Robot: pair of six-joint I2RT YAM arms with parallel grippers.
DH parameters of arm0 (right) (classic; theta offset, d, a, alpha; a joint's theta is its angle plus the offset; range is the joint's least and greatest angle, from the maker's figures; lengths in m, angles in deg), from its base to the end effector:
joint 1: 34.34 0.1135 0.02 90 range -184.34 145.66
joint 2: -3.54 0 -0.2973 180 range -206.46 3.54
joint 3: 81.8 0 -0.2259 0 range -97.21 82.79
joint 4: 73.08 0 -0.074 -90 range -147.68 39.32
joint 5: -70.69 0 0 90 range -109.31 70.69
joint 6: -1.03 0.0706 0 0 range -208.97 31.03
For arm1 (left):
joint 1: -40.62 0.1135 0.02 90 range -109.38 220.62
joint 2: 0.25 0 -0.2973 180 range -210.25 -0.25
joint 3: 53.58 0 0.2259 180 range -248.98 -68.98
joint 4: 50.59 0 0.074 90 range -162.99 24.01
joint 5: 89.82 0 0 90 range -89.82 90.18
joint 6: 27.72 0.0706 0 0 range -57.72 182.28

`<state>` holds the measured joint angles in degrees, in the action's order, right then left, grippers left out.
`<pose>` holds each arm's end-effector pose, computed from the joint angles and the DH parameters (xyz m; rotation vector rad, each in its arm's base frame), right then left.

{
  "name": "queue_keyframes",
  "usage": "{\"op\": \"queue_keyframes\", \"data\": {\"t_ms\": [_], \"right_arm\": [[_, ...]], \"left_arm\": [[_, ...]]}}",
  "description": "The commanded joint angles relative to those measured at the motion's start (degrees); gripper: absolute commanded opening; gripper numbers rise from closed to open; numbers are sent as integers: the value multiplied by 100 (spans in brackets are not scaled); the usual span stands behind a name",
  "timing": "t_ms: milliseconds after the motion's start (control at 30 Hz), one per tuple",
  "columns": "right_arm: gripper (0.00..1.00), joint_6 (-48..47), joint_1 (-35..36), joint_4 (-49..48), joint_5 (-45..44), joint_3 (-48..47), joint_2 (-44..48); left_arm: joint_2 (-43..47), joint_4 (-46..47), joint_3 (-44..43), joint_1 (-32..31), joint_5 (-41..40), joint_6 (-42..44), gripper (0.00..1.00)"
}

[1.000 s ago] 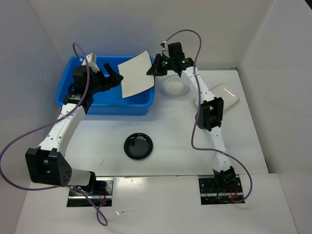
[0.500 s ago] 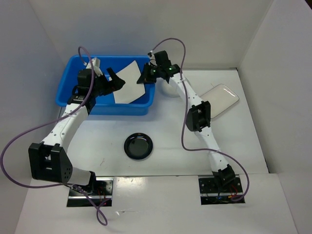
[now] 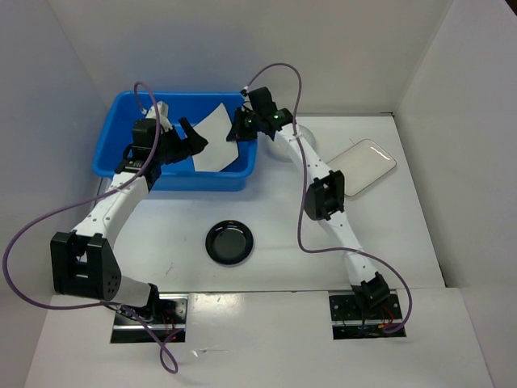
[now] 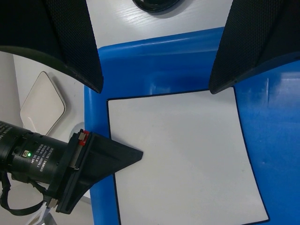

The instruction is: Place the mixed dishes into the plastic bin

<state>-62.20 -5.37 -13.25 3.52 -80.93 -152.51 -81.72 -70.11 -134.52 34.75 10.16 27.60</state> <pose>0.5212 0.3199 0.2395 -0.2793 2.3146 0.9576 0.3336 -0.0466 0.3562 -0.3725 1.9328 -0.6372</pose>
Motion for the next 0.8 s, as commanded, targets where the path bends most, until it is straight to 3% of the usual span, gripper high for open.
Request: {"op": "queue_keyframes", "data": {"t_ms": [0,767], "right_arm": [[0,-154,-23,92,-506,-398,-22],[0,-374,-858,787,-921,147,523]], "left_arm": [[70,315,94,7,-119,31,100],[17,421,147,7,-339,-22,100]]}}
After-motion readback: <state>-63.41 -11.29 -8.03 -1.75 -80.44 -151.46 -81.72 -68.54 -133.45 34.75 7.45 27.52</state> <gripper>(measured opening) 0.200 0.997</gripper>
